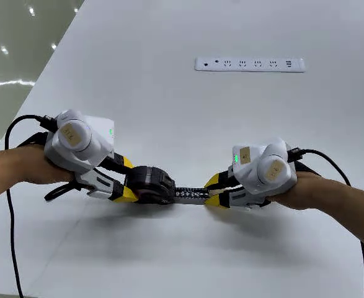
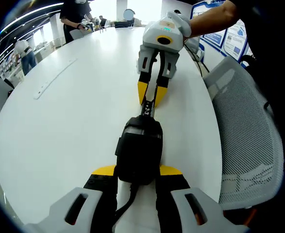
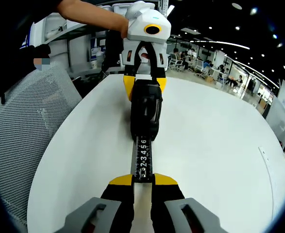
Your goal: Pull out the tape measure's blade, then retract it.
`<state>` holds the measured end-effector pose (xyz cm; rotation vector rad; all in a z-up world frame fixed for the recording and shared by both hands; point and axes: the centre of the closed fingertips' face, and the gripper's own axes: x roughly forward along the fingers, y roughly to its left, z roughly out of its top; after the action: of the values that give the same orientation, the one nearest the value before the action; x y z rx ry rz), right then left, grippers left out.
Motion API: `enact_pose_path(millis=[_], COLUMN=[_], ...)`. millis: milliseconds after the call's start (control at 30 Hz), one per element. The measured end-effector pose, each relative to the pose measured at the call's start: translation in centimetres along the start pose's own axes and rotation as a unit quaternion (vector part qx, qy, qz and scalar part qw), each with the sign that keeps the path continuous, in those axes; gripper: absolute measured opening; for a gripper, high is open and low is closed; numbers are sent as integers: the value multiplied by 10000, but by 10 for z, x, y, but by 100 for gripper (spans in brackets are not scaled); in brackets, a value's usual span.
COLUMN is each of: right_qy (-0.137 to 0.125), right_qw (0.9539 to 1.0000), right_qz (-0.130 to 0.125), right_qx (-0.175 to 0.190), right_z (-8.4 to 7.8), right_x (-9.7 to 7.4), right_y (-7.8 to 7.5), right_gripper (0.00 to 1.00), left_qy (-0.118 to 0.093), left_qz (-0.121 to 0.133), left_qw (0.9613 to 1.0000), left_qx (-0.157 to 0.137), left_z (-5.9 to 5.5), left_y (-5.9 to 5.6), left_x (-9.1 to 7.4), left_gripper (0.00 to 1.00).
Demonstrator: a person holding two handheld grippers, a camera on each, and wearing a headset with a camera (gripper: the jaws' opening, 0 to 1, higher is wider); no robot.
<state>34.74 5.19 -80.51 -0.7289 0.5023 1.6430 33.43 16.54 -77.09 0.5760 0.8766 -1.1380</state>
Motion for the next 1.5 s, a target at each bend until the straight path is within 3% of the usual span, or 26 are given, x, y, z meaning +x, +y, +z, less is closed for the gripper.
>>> enact_pose_path(millis=[1500], right_qy=[250], right_qw=[9993], right_qz=[-222], right_qx=[175], right_z=[-41], right_x=[-41], right_y=[1], right_gripper=[9], left_qy=[131], left_qz=[-39], left_qw=[9999], left_qx=[-25], left_z=[0], left_y=[-1], left_x=[0], left_gripper=[24])
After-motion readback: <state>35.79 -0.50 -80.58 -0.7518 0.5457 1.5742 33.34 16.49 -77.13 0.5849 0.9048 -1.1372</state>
